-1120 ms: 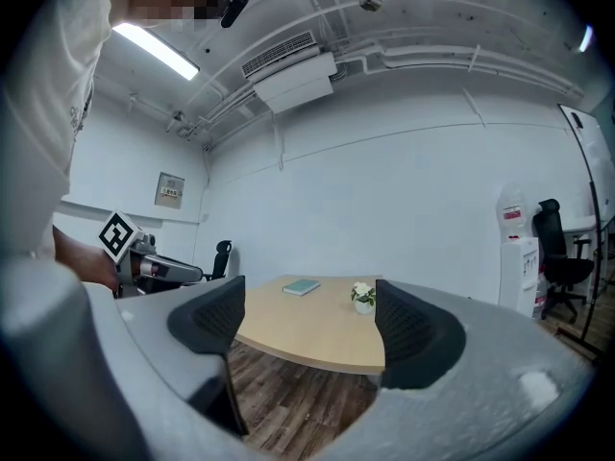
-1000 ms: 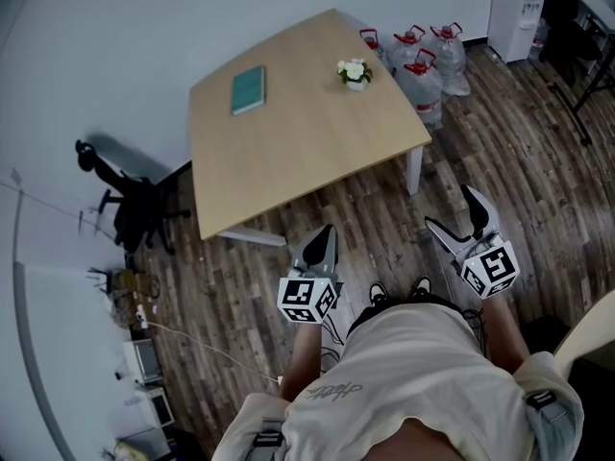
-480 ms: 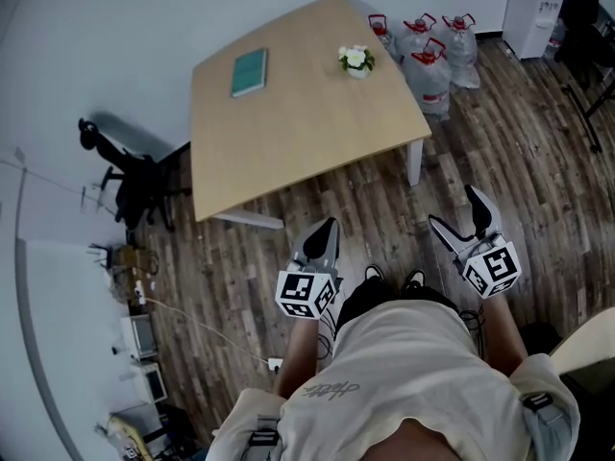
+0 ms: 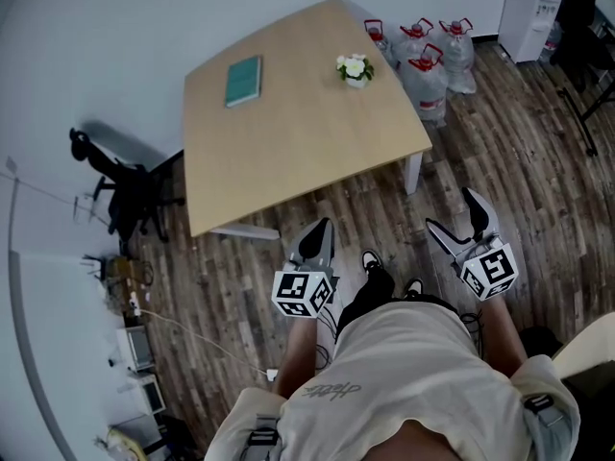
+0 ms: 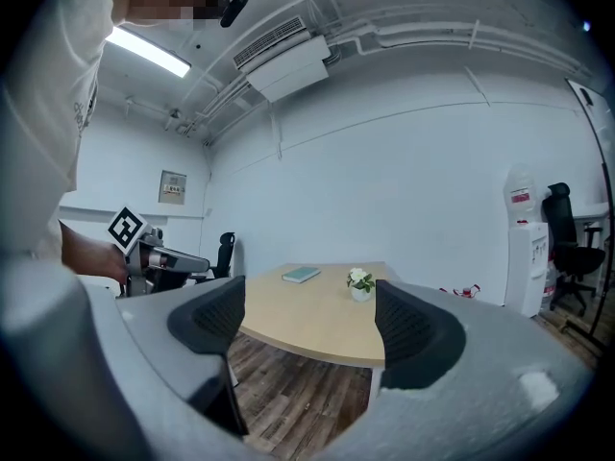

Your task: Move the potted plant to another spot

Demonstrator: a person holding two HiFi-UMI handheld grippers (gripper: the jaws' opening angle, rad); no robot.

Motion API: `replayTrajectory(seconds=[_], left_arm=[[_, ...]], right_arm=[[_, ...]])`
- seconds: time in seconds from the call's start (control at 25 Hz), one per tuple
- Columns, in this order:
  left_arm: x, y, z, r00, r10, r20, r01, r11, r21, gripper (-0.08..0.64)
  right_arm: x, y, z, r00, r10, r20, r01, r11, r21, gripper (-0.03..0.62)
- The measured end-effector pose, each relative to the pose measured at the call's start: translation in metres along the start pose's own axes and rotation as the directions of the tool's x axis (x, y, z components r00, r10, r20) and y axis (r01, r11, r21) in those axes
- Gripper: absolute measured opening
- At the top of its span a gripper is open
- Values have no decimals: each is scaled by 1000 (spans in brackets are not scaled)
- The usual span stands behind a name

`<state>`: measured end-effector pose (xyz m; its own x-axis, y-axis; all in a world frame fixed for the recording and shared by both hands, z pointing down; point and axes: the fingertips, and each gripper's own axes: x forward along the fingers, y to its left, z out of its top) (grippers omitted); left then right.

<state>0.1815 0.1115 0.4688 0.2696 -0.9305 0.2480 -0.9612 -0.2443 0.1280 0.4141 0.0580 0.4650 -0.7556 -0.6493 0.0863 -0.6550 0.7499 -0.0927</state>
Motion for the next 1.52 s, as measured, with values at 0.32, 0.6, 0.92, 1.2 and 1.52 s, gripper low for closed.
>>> replayTrajectory(seconds=[0.32,0.6,0.92,1.2,1.52], left_arm=[[53,39,32,998,-61,34,61,998,1,15],[83,72,46,992,-119,30,118,992,34,15],[97,121,44,989,-149,13,148,988,39,15],[109,144,57,987,-159,14,159,987,26,15],[131,149,51,991,-131,4,131,991,0,15]], right_arm=[[44,-20,23,998,-56,-7,56,998,-36,419],[101,-22,40,997,-75,-3,75,996,-52,419],[160,-4,35,997,-81,-19,80,995,-53,419],[190,-3,37,996,-79,-50,77,996,-53,419],[212,-30,35,996,-62,-64,54,990,-130,419]])
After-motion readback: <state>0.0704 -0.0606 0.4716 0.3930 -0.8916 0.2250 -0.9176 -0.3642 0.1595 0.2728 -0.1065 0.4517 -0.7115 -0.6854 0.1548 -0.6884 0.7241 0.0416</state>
